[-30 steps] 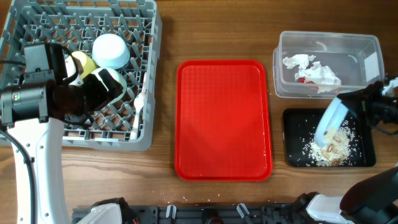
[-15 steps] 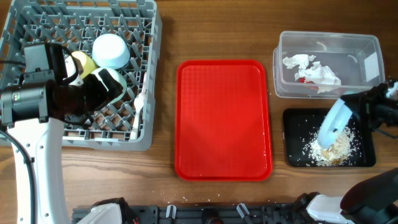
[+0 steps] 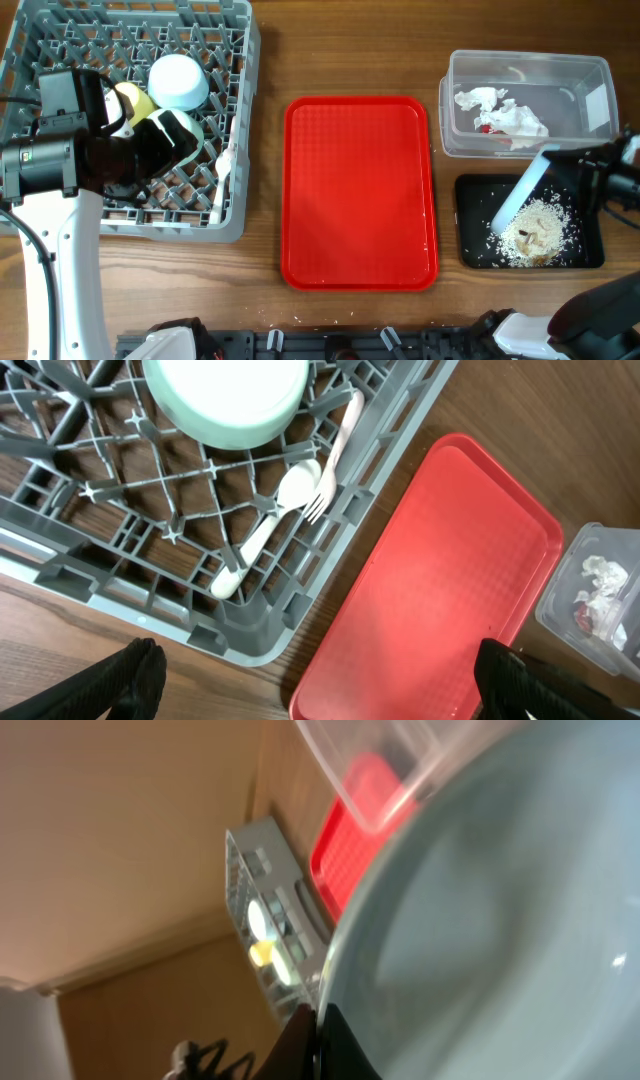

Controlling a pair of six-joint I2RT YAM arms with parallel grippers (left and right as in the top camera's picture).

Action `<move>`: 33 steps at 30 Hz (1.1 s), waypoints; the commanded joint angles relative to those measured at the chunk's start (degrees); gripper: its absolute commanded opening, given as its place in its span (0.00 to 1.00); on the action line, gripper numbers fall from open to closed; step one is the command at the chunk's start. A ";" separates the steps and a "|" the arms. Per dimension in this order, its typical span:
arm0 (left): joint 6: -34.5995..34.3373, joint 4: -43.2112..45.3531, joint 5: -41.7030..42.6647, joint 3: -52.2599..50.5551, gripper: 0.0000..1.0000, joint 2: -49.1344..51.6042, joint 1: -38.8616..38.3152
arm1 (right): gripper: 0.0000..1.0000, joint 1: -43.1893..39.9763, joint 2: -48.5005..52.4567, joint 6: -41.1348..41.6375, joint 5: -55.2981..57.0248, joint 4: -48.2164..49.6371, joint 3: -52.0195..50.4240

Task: Sort waste into correct bins and load items into the dishwasher rack
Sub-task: 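Tilt the plate to scrape the rice scraps onto the black tray, then carry the plate left and stand it upright in the rack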

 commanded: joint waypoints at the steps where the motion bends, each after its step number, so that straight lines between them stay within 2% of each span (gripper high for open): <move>1: -0.52 0.17 -0.13 -0.13 1.00 -0.15 0.26 | 0.04 -0.72 -0.44 2.23 3.06 -3.32 0.98; 2: -0.52 0.17 -0.13 -0.13 1.00 -0.15 0.26 | 0.04 -0.76 -0.44 -3.13 -1.29 -4.81 0.98; 3: -0.52 0.17 -0.13 -0.13 1.00 -0.15 0.26 | 0.04 -0.66 -0.44 -4.59 -2.97 -4.48 1.01; 5: -0.52 0.17 -0.13 -0.13 1.00 -0.15 0.26 | 0.04 -0.76 -0.44 -3.54 -3.08 -6.64 1.01; 6: -0.52 0.17 -0.13 -0.13 1.00 -0.15 0.26 | 0.04 -0.76 -0.50 -6.03 -4.96 -6.75 1.01; 7: -0.52 0.17 -0.13 -0.13 1.00 -0.15 0.26 | 0.04 -0.63 -0.50 -5.03 -4.17 -3.41 0.98; 8: -0.52 0.17 -0.13 -0.13 1.00 -0.15 0.26 | 0.04 -0.39 -0.48 -0.68 -0.15 -2.05 1.01; 9: -0.52 0.17 -0.13 -0.13 1.00 -0.15 0.26 | 0.04 -0.39 -0.48 -0.59 0.46 -4.02 0.98; 11: -0.52 0.17 -0.13 -0.13 1.00 -0.15 0.26 | 0.04 -0.35 -0.50 -6.10 -3.26 -5.46 0.98; 13: -0.52 0.17 -0.13 -0.13 1.00 -0.15 0.26 | 0.04 -0.17 -0.50 -5.53 -2.80 -7.87 1.01; 16: -0.52 0.17 -0.13 -0.13 1.00 -0.15 0.26 | 0.04 0.20 -1.88 -9.86 -9.31 -12.87 0.96; 25: -0.52 0.17 -0.13 -0.15 1.00 -0.15 0.26 | 0.04 1.46 -11.65 -9.75 -13.62 -11.96 0.96; 29: -0.52 0.17 -0.13 -0.13 1.00 -0.15 0.26 | 0.04 5.42 -15.76 -0.02 -15.52 -3.96 0.96; 33: -0.52 0.17 -0.13 -0.13 1.00 -0.15 0.26 | 0.04 16.90 -18.58 20.11 -18.21 15.47 0.96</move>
